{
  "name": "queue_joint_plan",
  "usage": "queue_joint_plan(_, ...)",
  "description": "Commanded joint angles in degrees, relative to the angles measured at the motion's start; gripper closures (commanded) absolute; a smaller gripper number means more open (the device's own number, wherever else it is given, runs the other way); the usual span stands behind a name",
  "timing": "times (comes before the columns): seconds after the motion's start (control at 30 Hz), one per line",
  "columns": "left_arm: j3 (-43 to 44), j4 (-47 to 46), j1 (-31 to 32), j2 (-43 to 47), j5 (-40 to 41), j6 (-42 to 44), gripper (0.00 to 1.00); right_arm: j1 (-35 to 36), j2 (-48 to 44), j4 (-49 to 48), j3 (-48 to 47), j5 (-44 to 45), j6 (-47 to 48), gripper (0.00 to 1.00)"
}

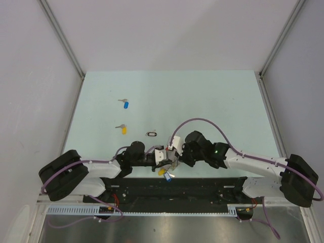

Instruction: Put the keys on the keyring

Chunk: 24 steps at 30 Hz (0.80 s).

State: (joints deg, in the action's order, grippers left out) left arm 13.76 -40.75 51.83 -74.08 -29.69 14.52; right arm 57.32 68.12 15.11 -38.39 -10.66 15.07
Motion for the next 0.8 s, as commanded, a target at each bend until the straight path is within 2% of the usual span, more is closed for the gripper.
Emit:
queue_joint_plan(0.0, -0.4, -4.51, -0.33, 1.93, -3.97, 2.09, 1.0, 0.42, 0.53, -1.05, -2.48, -2.0, 2.68, 1.0)
queue_joint_plan(0.77, -0.4, -5.48, -0.33, 1.31, -3.71, 1.39, 1.0, 0.86, -1.67, -0.79, -2.48, -4.81, 3.83, 1.0)
